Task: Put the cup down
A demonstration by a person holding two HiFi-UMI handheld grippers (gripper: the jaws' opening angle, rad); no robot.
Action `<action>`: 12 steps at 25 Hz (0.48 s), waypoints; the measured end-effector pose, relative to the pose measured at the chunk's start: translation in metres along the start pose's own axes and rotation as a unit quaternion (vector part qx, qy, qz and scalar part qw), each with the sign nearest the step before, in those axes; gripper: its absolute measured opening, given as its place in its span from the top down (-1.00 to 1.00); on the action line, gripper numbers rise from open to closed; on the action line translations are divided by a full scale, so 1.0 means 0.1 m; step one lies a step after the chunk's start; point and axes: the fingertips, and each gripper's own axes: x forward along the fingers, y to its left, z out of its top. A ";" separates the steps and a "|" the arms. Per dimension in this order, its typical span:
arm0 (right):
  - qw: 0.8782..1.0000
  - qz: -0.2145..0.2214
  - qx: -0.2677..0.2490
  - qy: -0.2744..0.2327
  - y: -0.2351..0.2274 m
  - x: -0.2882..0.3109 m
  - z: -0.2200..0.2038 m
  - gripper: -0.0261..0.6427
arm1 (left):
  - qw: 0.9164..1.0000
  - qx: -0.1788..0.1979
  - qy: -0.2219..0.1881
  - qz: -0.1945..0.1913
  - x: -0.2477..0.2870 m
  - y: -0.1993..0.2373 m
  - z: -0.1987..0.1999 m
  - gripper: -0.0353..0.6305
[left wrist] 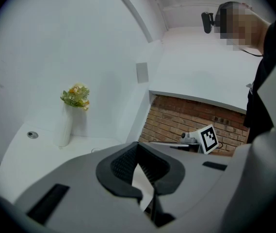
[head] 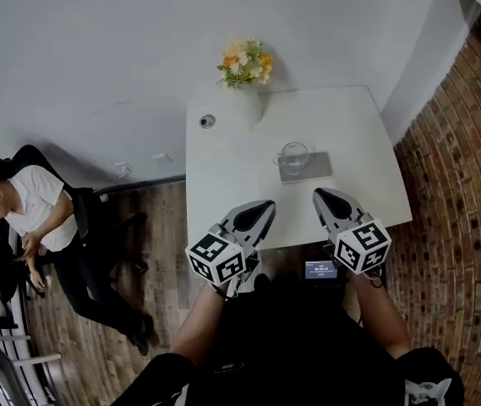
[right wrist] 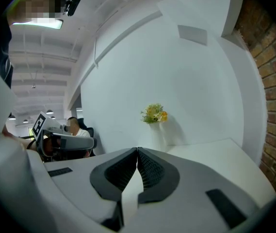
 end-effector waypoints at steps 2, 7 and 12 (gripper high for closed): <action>1.000 0.000 -0.001 0.002 0.01 -0.01 -0.01 0.88 | 1.000 0.001 0.001 -0.001 0.00 -0.01 0.00 0.87; 1.000 0.002 -0.005 0.003 0.04 -0.01 -0.01 0.88 | 1.000 0.002 0.004 -0.002 0.00 -0.04 -0.02 0.87; 1.000 0.011 -0.012 0.008 0.08 -0.01 -0.03 0.87 | 1.000 0.003 0.006 -0.002 0.00 -0.07 -0.04 0.87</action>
